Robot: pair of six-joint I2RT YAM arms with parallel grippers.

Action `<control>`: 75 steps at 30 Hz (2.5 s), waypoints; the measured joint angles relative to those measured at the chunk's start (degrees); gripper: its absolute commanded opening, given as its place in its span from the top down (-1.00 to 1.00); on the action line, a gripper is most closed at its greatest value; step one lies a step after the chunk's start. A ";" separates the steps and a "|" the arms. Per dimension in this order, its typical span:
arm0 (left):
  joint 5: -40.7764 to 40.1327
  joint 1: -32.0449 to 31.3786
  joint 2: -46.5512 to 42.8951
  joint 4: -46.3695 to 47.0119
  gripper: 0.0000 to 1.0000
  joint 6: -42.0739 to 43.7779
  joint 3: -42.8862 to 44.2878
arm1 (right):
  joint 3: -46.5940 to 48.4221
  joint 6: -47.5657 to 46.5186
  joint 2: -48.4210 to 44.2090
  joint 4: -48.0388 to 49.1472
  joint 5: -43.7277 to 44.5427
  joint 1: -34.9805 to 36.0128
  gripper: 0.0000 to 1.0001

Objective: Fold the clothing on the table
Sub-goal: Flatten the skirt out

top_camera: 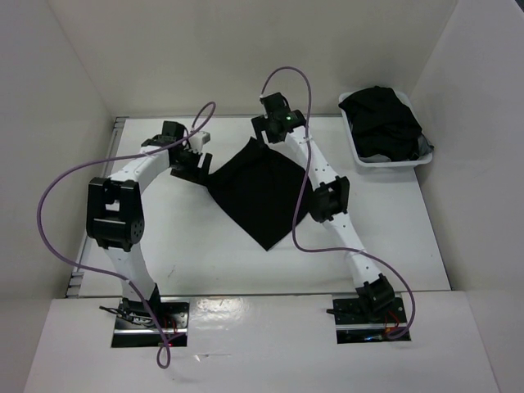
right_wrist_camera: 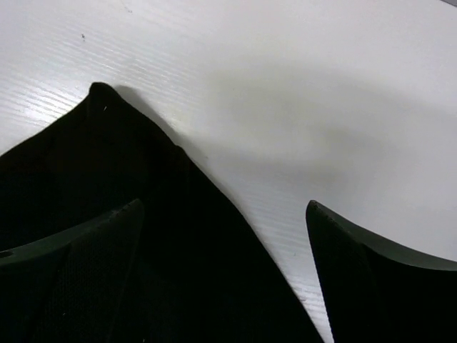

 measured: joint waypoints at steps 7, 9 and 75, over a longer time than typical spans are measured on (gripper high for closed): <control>-3.63 2.56 -3.78 2.71 -0.93 -2.89 -1.68 | -9.62 -0.04 -10.29 -3.48 -4.07 -1.22 -0.96; -3.72 2.32 -4.26 2.99 -0.98 -3.50 -1.95 | -13.40 -0.39 -14.01 -4.81 -6.32 -1.57 -0.96; 0.07 25.70 -42.10 0.09 -0.98 -5.22 -23.43 | -95.84 -6.67 -50.03 23.23 10.88 32.79 -0.96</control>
